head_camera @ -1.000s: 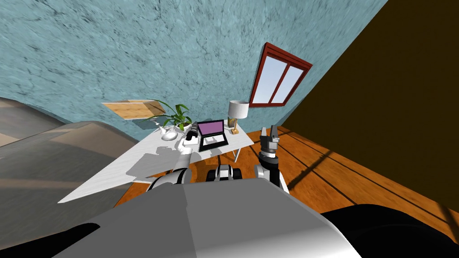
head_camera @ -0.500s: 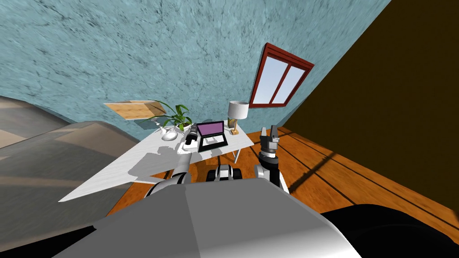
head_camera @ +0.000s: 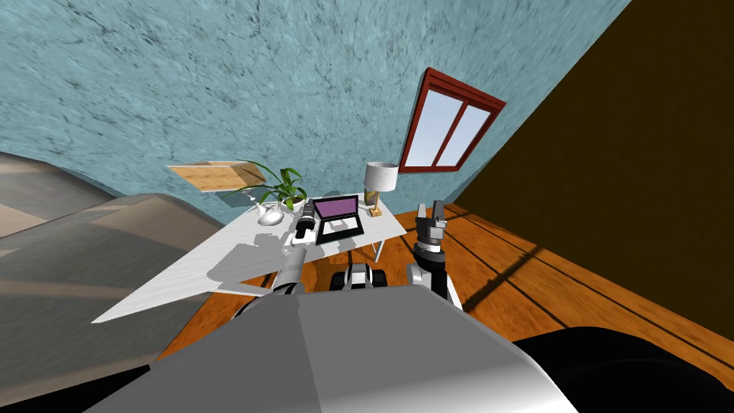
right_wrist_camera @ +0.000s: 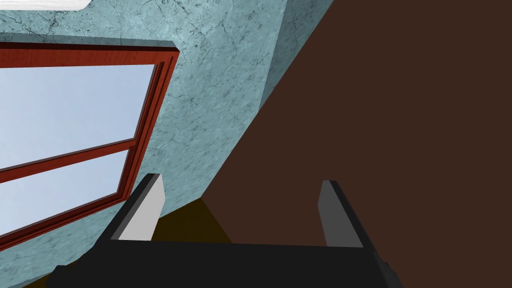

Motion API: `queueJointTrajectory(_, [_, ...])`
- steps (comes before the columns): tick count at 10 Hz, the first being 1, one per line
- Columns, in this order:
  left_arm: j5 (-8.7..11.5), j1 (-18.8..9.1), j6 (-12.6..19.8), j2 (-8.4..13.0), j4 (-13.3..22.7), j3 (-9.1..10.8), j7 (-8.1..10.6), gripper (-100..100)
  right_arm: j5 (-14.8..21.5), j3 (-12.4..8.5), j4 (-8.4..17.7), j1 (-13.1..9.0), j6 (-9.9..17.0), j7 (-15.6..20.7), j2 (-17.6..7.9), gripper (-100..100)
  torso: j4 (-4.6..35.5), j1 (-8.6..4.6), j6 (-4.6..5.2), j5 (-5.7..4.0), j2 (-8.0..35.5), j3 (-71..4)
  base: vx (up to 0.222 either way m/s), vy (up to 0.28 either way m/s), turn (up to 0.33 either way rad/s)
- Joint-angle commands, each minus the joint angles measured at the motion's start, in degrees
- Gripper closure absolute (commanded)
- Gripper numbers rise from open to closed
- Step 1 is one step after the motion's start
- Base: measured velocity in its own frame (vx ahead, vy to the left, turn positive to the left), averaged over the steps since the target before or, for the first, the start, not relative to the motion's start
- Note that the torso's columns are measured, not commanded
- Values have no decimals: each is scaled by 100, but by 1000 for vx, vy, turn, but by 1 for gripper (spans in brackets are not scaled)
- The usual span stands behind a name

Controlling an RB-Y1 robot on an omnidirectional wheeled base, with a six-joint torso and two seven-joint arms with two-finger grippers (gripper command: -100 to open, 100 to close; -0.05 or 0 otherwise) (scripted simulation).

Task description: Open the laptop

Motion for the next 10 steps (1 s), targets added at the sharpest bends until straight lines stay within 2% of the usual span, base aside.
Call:
queueJointTrajectory(1, [-6,216,-436,-66,3,26,14,100,0,0,0,0,0,0,0,0,-10,-5,-7,5,4,3,26,-17,21])
queueJointTrajectory(2, [-6,216,-474,-66,3,26,14,100,0,0,0,0,0,0,0,0,-5,-4,-5,1,3,1,3,-13,8])
queueJointTrajectory(3, [-13,405,-709,-121,-15,47,23,100,0,0,0,0,0,0,0,0,0,-4,-1,-1,4,2,25,-14,23])
queueJointTrajectory(4, [-13,405,-868,-121,-15,47,23,100,0,0,0,0,0,0,0,0,-9,-8,-8,4,5,3,23,-19,17])
queueJointTrajectory(5, [-20,595,-1047,-176,-33,69,33,100,0,0,0,0,0,0,0,0,-5,-5,-8,2,6,4,33,-22,21])
queueJointTrajectory(7, [-20,595,-1288,-176,-33,69,33,100,0,0,0,0,0,0,0,0,-8,1,-9,6,9,5,16,-19,23])
queueJointTrajectory(8, [-28,784,-1518,-231,-51,91,42,100,0,0,0,0,0,0,0,0,2,-3,-1,-1,11,6,22,-15,20])
queueJointTrajectory(10, [-28,784,-1696,-231,-51,91,42,100,0,0,0,0,0,0,0,0,-1,-13,-7,-2,13,7,17,-14,11])
